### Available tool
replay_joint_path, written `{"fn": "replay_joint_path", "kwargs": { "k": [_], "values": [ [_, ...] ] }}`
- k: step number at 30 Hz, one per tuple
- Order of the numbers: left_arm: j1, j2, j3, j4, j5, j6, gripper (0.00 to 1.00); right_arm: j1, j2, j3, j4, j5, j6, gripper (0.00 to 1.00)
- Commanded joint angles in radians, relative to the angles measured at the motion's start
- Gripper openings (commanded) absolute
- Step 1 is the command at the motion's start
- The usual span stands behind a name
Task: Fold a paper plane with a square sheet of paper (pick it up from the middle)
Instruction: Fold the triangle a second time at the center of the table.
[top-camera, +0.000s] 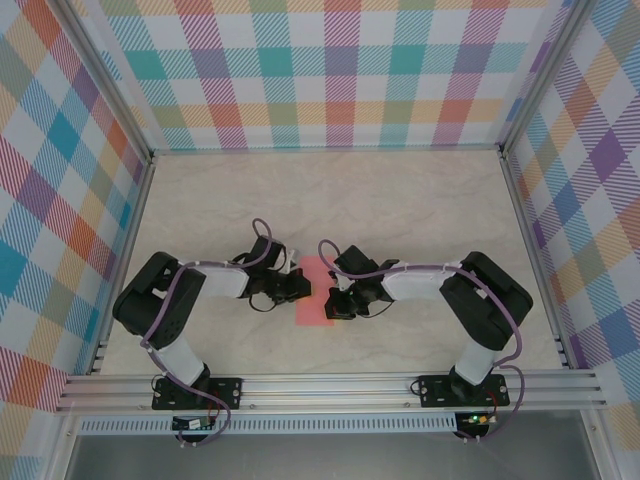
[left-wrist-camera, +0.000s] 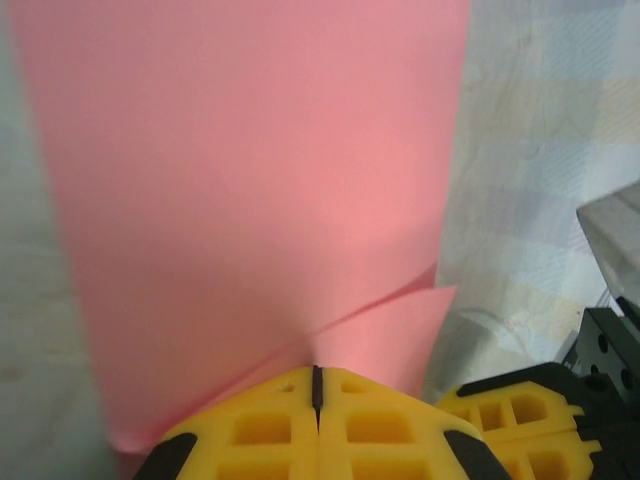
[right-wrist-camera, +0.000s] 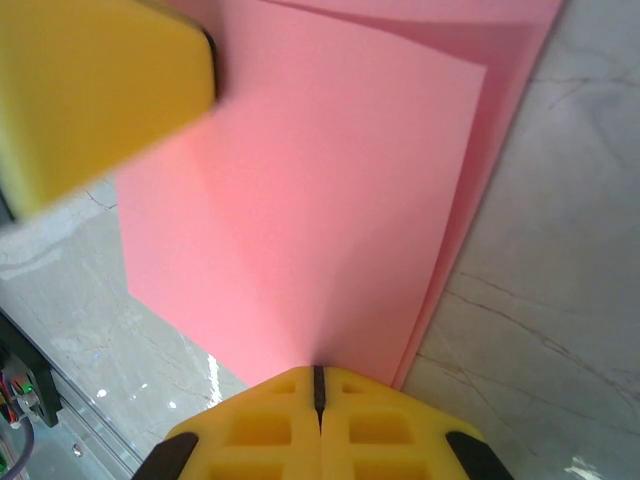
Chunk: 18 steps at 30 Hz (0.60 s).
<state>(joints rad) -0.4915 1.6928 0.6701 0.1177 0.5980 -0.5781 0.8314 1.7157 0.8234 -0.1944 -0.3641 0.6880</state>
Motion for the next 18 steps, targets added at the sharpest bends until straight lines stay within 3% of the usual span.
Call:
{"fn": "replay_joint_path", "kwargs": {
  "k": [1, 9, 13, 18],
  "values": [
    [0.090, 0.003, -0.012, -0.055, -0.157, 0.069, 0.00, 0.008, 0.028, -0.058, -0.142, 0.059, -0.019, 0.00],
    [0.101, -0.164, -0.016, -0.018, -0.073, -0.016, 0.00, 0.008, 0.022, -0.056, -0.149, 0.062, -0.018, 0.00],
    [0.051, -0.257, -0.042, -0.007, -0.071, -0.056, 0.00, 0.008, 0.022, -0.056, -0.152, 0.062, -0.018, 0.00],
    [-0.028, -0.233, -0.055, 0.012, -0.083, -0.076, 0.00, 0.008, 0.028, -0.058, -0.154, 0.062, -0.015, 0.00]
  ]
}}
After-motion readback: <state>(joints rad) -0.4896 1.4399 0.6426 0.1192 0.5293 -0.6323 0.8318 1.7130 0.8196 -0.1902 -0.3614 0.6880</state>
